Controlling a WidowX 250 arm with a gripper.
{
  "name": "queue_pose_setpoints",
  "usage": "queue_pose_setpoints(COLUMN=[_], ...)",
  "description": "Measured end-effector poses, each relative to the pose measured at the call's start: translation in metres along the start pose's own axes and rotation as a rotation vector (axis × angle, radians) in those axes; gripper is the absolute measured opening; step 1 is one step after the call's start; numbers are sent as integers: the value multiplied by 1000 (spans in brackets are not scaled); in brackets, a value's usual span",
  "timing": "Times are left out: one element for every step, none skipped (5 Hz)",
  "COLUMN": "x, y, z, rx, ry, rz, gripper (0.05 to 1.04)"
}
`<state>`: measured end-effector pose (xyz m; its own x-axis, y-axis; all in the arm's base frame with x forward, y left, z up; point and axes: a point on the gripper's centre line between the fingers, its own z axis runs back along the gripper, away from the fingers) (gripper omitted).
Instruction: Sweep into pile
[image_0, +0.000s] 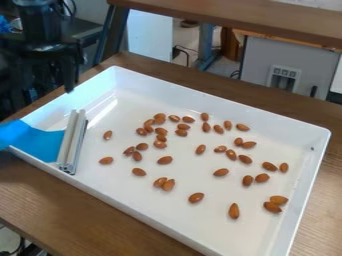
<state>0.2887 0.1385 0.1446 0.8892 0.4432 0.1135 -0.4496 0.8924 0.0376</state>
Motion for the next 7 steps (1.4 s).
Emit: queue_pose_setpoints(x=[-7, -14, -19, -16, -14, -14, -13], y=[-6, -13, -14, -13, -14, -13, -13], z=[-13, -26, -30, -33, -45, -55, -61], rx=[-16, -65, -79, -75, -71, -69, -63], ry=[-67, -92, -131, -152, -147, -128, -119], rz=[24, 29, 20, 20, 31, 44, 40], gripper=[1000, 1000, 1000, 1000, 1000, 1000, 1000])
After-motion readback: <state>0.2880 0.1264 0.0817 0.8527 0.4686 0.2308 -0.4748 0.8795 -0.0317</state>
